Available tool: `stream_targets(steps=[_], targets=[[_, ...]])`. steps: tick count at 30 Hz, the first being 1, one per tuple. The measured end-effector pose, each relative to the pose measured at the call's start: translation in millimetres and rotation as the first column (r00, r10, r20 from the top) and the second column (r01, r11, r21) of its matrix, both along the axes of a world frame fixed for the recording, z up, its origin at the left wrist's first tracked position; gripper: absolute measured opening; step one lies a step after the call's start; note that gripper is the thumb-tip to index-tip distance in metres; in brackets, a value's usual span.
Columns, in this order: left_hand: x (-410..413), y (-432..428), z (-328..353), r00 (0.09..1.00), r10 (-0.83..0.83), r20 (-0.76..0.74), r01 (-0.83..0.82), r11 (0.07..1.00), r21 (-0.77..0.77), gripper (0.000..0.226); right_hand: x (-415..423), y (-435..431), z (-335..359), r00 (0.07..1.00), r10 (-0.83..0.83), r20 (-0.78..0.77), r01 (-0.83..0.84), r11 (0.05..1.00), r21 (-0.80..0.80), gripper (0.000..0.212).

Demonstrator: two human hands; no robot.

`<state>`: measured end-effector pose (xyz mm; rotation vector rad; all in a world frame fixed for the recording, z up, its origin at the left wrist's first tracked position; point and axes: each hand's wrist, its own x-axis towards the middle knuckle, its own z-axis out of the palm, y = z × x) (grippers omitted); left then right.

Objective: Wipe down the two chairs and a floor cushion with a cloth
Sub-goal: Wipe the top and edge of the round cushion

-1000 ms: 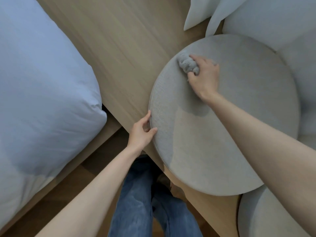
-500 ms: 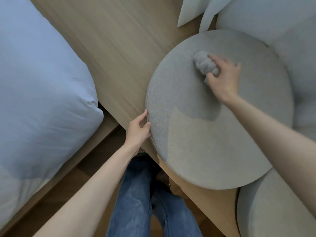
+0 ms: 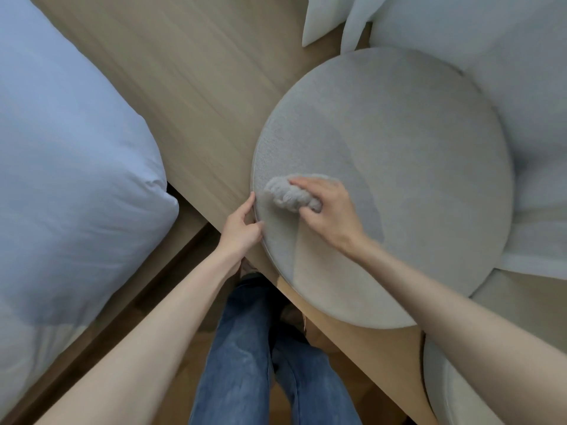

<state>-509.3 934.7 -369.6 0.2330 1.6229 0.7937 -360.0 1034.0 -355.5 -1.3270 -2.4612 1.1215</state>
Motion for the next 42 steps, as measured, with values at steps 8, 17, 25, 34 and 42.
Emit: stream_targets(steps=[8,17,25,34,42], targets=[[13,-11,0,0.992,0.093,0.088,-0.092,0.996,-0.018,0.074,48,86,-9,0.863,-0.460,0.207,0.424,0.884,0.198,0.055],[17,-16,-7,0.986,0.087,0.144,-0.090,0.996,0.018,0.092,7,-82,-14,0.997,0.027,0.066,-0.026,1.000,-0.013,0.047],[43,-48,-1,0.989,0.096,0.112,-0.097,0.995,-0.004,0.089,91,36,5,0.859,-0.494,0.133,0.466,0.863,0.198,0.054],[67,-61,1,0.979,0.087,0.186,-0.081,0.996,-0.040,0.099,46,-105,-13,0.976,-0.203,0.075,0.204,0.979,0.001,0.055],[82,-80,3,0.996,-0.033,0.078,0.036,0.999,-0.041,0.093,101,-70,12,0.936,-0.350,-0.038,0.352,0.932,0.085,0.048]])
